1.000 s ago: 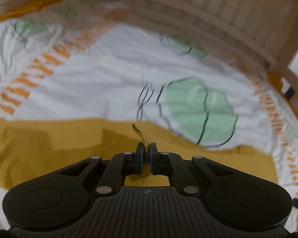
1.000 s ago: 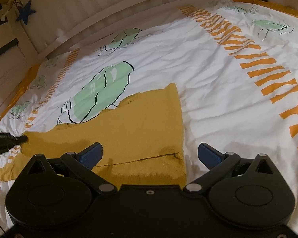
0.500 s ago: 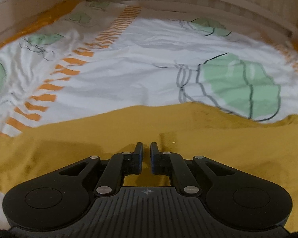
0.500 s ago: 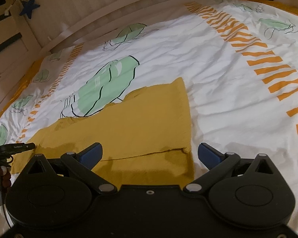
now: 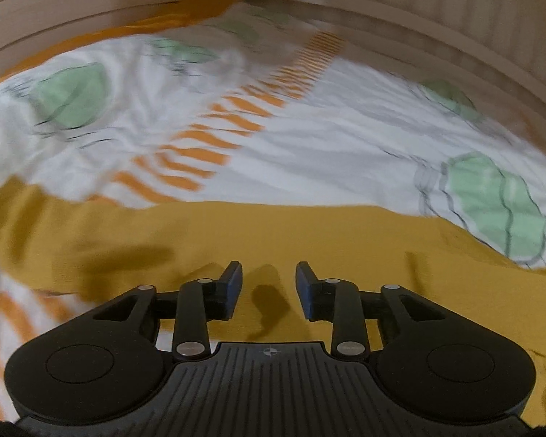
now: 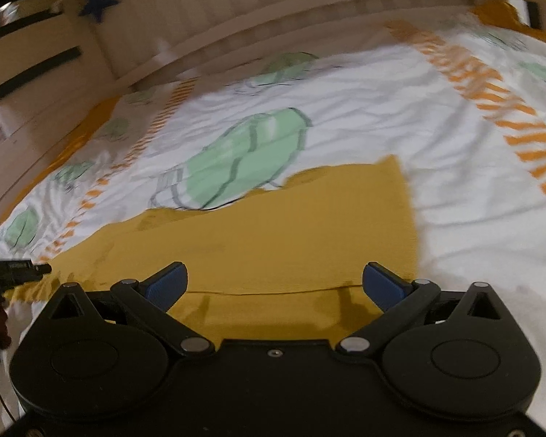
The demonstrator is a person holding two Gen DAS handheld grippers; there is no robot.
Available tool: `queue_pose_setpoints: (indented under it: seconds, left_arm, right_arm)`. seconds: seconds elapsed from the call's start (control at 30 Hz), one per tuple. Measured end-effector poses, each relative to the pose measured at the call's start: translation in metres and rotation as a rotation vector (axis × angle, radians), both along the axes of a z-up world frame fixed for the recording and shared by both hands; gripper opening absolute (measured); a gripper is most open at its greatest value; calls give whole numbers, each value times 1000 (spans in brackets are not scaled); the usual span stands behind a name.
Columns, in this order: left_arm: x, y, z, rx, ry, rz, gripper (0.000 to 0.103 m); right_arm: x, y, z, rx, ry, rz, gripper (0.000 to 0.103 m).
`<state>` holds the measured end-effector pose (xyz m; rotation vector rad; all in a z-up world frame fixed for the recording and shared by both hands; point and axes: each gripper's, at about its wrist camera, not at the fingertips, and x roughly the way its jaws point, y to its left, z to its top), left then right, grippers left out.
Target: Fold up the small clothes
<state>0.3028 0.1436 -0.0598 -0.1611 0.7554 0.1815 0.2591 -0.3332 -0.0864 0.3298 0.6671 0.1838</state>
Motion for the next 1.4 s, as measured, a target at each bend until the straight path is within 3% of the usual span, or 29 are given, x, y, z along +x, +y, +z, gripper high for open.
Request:
queue_pose_setpoints:
  seconds: [0.33, 0.63, 0.87, 1.0, 1.27, 1.37, 1.4]
  left_arm:
    - [-38, 94, 14, -19, -12, 190, 39]
    - [-57, 150, 9, -113, -33, 341, 39]
    - [-59, 188, 0, -174, -77, 470, 39]
    - [-54, 202, -9, -210, -85, 495, 39]
    - [-39, 209, -12, -171, -127, 477, 39]
    - [-38, 213, -15, -197, -147, 475, 35]
    - [-39, 214, -14, -203, -169, 474, 18]
  right_arm:
    - [-6, 70, -4, -4, -60, 229, 102]
    - [-14, 101, -9, -13, -50, 338, 102]
    - [-15, 109, -13, -30, -44, 359, 102]
    - [-14, 107, -16, -25, -32, 355, 102]
    - [-13, 108, -19, -23, -22, 357, 102]
    - [-13, 108, -20, -23, -20, 356, 102]
    - [-13, 108, -20, -23, -19, 354, 102]
